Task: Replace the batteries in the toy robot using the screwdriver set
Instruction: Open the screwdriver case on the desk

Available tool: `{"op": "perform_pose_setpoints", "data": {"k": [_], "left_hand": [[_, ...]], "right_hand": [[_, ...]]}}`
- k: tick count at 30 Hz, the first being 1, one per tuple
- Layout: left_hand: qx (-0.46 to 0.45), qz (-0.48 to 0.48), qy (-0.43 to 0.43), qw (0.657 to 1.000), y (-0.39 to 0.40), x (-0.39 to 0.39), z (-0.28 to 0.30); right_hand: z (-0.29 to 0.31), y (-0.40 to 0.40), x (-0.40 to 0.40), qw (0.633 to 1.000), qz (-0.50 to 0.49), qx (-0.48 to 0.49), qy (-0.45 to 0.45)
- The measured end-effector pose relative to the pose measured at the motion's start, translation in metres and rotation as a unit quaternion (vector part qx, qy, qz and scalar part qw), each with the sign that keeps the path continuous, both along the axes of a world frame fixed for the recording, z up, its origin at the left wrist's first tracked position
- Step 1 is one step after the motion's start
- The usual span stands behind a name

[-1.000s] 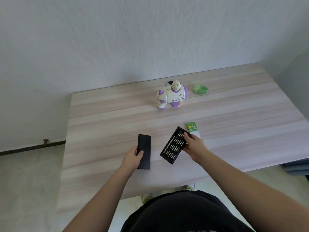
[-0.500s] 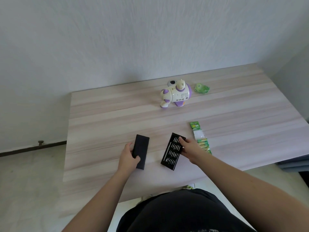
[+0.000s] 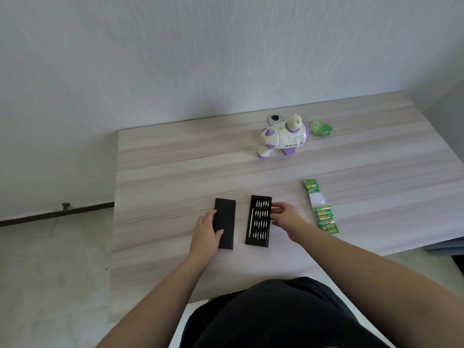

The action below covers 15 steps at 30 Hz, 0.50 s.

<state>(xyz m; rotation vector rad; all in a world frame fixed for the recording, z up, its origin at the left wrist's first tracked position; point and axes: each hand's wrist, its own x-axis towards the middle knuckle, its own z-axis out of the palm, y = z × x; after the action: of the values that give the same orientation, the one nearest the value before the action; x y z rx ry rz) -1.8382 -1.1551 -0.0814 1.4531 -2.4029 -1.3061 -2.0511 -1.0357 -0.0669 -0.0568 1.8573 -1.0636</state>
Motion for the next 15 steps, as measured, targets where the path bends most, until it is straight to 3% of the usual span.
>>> {"op": "perform_pose_setpoints", "data": {"k": [6,9,15], "left_hand": [[-0.001,-0.002,-0.001,1.000,-0.003,0.002,-0.003],[-0.010,-0.002,-0.004,1.000,-0.003,0.004,-0.004],[-0.057,-0.004,-0.027,0.998,0.003,0.000,-0.005]], "right_hand": [[-0.003,-0.002,0.006,1.000,0.013,0.002,0.026],[-0.003,0.002,0.009,0.990,0.090,0.019,0.105],[-0.004,0.007,0.008,0.934,0.265,0.058,0.232]]}}
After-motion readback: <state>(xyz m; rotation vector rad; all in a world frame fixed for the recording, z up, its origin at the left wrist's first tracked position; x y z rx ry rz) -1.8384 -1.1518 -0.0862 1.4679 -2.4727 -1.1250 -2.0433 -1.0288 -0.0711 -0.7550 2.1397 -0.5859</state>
